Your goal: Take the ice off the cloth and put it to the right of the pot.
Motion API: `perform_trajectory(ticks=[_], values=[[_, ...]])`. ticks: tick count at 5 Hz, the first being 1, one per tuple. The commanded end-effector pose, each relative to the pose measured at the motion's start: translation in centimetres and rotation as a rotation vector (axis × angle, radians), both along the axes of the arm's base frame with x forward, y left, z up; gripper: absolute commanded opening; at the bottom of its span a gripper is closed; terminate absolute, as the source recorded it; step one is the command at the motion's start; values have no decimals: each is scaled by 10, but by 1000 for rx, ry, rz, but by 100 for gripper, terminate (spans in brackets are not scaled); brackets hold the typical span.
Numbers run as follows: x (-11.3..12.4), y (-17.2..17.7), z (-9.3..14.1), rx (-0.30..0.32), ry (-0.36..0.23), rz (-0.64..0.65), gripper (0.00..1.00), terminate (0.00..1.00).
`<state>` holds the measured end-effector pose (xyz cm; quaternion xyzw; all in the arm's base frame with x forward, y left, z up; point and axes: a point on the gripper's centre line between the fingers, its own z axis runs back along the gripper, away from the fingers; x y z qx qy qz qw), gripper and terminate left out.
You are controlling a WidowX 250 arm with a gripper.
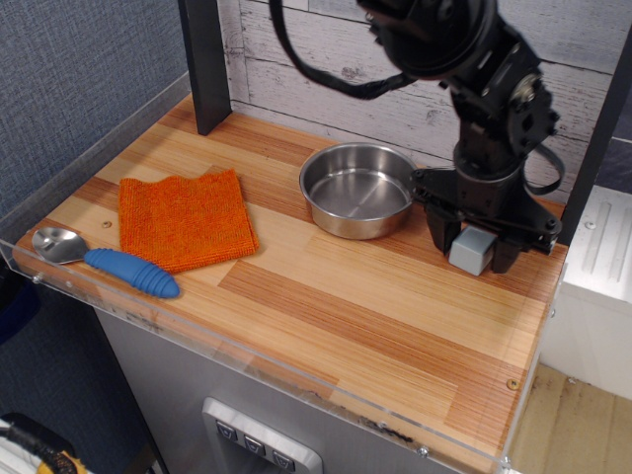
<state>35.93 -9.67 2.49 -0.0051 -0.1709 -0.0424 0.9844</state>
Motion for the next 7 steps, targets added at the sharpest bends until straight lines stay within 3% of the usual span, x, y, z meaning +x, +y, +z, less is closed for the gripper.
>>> perform_trajectory(ticks=[1,2,5,6,7], values=[[-14,1,14,1,-19,7,100,0],[-16,3,24,-60,-54,33,100,0],[-45,29,111,-108,-165,84,100,0],[-62,38,127,-106,-179,108,100,0],[-62,38,127,-106,-179,108,100,0]])
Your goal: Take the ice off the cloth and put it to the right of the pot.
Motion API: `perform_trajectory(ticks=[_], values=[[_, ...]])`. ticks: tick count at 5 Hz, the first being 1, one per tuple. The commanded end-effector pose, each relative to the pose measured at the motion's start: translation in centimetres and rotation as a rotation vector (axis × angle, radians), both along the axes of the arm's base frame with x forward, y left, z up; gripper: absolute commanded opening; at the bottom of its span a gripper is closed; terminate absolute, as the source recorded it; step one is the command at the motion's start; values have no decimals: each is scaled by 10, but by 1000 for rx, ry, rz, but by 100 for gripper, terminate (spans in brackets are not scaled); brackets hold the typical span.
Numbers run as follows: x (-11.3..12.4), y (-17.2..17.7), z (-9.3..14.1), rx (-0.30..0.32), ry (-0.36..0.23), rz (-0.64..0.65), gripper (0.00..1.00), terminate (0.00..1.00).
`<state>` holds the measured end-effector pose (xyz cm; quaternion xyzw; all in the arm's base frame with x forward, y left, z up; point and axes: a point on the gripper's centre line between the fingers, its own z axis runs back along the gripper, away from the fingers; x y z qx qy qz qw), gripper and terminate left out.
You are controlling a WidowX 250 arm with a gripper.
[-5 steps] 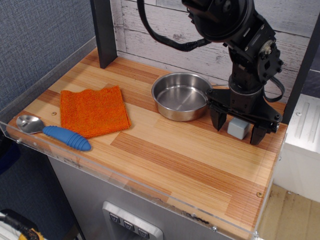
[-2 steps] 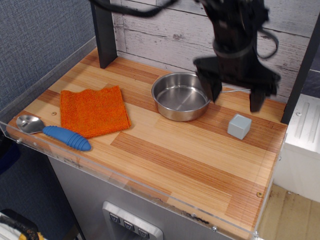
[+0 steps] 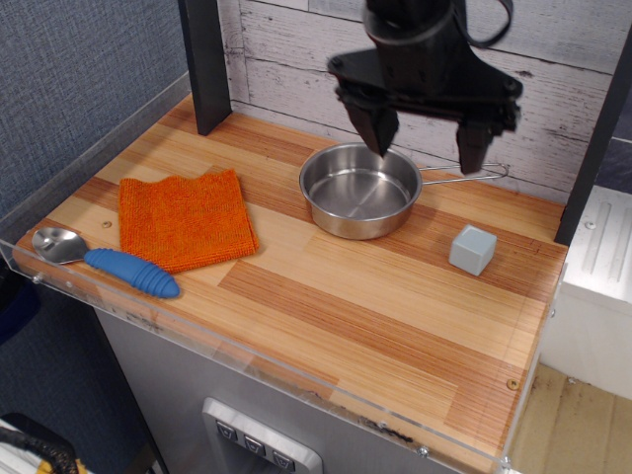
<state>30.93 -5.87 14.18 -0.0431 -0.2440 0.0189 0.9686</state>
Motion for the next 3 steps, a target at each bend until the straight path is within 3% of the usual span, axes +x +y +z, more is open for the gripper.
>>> perform_trajectory(ticks=[1,2,3], values=[[-12,0,10,-1,-34,2,100,0],[-12,0,10,-1,-34,2,100,0],[-12,0,10,-1,-34,2,100,100]])
